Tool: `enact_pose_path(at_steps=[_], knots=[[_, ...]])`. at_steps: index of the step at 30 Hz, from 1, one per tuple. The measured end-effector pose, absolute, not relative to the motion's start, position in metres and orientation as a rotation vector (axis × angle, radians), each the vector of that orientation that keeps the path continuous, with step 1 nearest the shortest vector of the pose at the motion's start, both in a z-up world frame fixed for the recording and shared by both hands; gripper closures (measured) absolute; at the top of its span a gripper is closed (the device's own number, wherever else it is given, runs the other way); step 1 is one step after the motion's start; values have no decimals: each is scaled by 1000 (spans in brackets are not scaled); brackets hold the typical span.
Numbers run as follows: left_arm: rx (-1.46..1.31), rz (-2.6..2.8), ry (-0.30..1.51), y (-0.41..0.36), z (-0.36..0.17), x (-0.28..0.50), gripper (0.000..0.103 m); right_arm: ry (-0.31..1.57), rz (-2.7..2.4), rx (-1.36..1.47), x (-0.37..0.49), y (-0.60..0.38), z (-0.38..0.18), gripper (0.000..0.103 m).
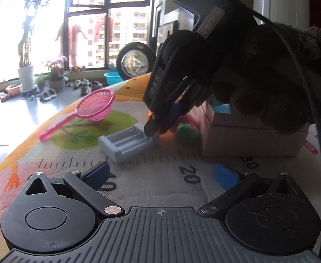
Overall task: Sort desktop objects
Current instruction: 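Lower the right gripper to the orange pumpkin and pink pig toys beside the box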
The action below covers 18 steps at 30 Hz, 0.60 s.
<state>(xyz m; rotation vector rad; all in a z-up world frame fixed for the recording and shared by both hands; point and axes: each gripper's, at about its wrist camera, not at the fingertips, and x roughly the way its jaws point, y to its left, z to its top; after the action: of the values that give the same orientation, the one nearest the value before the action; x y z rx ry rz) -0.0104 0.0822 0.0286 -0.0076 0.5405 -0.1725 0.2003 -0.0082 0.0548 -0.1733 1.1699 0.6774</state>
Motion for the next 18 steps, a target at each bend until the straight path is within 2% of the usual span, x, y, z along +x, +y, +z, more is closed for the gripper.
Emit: enact_pose_path(at_steps=[2,4,8,9,14,18], knots=[[4,-183,544,80,28,-13,0,1209,733,-201,184,-7,60,88],[9,-169,550,80,28,-15,0,1157,764,-223,171,-5,72,87],[-21,-115,572,86,26,-11,0,1007,714,-194,183,3,98,69],[-29,-107,575,87,25,-11,0,989,701,-184,191,9,99,68],[-47,-84,566,88,26,-13,0,964,647,-77,245,47,80,61],[-86,-73,575,94,25,-12,0,1012,632,-39,278,73,57,61]])
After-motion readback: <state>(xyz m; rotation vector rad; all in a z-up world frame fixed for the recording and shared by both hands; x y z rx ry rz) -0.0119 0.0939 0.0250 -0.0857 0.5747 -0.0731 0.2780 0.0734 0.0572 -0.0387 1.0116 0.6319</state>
